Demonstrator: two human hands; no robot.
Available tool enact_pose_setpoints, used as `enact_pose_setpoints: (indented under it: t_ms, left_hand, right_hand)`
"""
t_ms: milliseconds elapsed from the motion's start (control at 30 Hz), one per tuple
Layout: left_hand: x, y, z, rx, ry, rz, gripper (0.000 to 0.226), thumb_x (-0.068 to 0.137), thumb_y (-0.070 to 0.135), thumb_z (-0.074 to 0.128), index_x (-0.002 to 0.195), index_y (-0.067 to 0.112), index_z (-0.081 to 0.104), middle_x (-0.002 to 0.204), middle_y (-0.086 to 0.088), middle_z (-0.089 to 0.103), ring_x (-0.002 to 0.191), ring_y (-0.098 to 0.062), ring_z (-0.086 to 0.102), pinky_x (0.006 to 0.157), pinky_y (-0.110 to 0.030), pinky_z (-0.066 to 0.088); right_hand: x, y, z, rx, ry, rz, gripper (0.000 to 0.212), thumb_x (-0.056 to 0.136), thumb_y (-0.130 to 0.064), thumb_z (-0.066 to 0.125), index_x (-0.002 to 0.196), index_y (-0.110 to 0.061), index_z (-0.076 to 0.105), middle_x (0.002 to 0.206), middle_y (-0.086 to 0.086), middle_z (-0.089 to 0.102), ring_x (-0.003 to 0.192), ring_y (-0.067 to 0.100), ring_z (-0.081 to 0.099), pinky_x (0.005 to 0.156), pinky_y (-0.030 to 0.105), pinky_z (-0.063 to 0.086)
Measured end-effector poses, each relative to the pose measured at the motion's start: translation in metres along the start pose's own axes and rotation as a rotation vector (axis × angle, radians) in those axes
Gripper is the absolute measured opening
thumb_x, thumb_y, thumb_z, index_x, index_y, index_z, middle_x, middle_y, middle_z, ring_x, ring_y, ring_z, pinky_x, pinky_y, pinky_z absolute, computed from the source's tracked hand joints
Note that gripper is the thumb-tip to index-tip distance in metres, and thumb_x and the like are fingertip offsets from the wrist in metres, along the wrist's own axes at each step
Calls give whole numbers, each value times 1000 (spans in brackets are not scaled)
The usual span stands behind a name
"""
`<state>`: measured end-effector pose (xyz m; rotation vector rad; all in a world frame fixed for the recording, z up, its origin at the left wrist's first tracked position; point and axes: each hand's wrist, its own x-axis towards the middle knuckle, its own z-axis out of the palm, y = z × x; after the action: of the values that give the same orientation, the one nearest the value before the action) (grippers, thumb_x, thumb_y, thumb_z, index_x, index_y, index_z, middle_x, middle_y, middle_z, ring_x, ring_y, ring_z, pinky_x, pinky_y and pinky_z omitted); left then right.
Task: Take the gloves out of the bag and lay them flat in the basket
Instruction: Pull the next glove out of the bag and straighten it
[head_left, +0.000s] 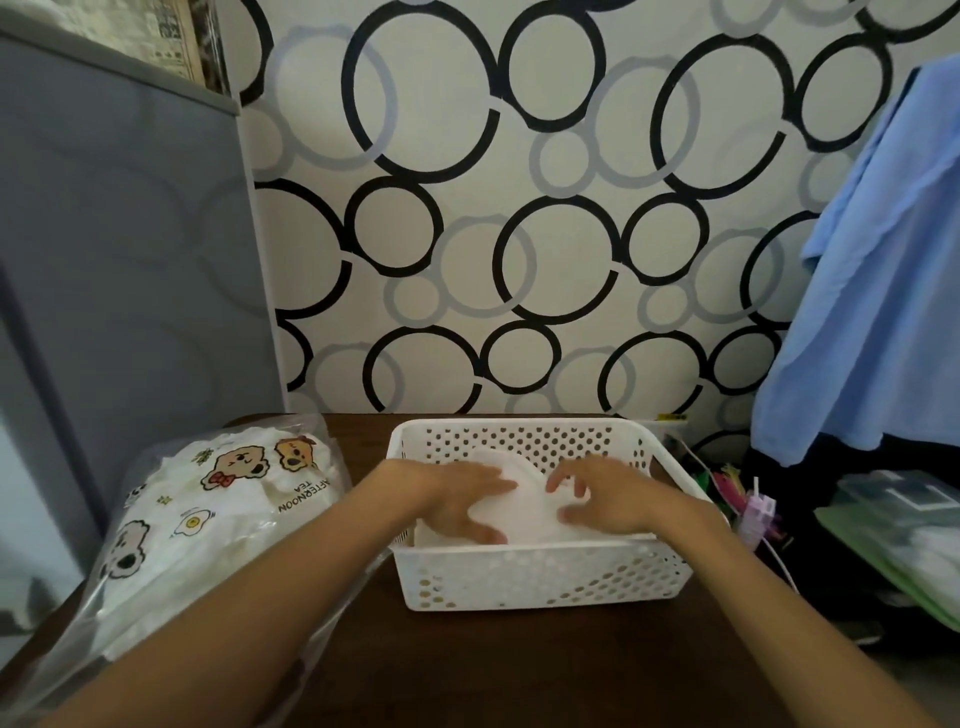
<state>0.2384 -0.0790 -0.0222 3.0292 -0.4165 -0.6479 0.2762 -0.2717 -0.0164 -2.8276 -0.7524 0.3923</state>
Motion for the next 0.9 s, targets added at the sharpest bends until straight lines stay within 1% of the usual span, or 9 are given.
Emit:
enact_pose_setpoints:
  t_ms: [67,133,267,333,467,600,667,767,900]
  left_hand:
    - [0,2,8,72,-79,-18,77,97,35,49,153,28,-4,161,3,-9,148,-17,-6,118,-44,1]
    - [1,5,14,100,-130,-31,79,98,24,49,152,28,-9,160,2,-15,148,-19,-8,118,-48,3]
    - [-4,15,18,142,-219,-39,80,98,25,49,151,27,-11,160,0,-15,148,-23,-6,119,-50,6]
    - [-8,17,13,110,-196,-38,78,97,32,51,153,27,-3,161,0,-5,148,-24,1,119,-49,10]
    - [-20,9,-5,-32,8,-63,80,86,63,52,151,35,15,159,4,16,145,-23,17,116,-51,20]
    - [-21,7,0,7,-69,-125,80,87,56,57,151,34,14,159,3,15,146,-24,15,117,-50,19]
    - [-23,7,7,-71,-72,-135,81,87,53,58,151,34,12,160,4,13,147,-23,14,118,-50,17]
    - [-54,6,-5,-262,115,-69,78,87,53,59,150,35,18,158,8,21,144,-18,22,115,-43,22]
    - [-140,-18,-16,-514,476,-45,38,92,34,59,129,33,51,131,13,54,117,-7,52,95,-25,46]
  right_hand:
    - [3,-1,4,-70,-231,42,52,93,-30,57,141,-32,37,147,4,31,135,25,33,108,36,28]
    - [2,0,2,-80,-300,55,60,93,-27,58,146,-34,29,152,6,21,139,29,25,111,39,25]
    - [-6,-2,-1,-189,-397,33,69,91,-22,61,148,-36,22,152,5,19,139,28,24,112,38,27]
    - [-12,-3,-3,-169,-382,6,69,90,-19,63,147,-34,27,150,3,23,137,26,27,110,35,29]
    - [-14,-2,-13,38,-111,-62,56,80,-20,74,128,-34,50,126,0,42,114,16,44,98,29,38]
    - [-7,-8,-2,-89,-360,-2,68,86,-28,68,141,-41,31,143,3,28,132,25,33,107,35,33]
    - [-5,-9,3,-105,-403,37,70,87,-27,66,143,-43,27,149,4,21,137,28,27,110,38,31]
    - [-15,-10,-6,-43,-295,39,77,85,-26,69,145,-36,24,150,1,25,137,23,29,110,35,30]
    - [-42,-33,-19,44,41,-45,63,82,-27,72,136,-31,42,134,-6,47,115,11,48,97,27,41]
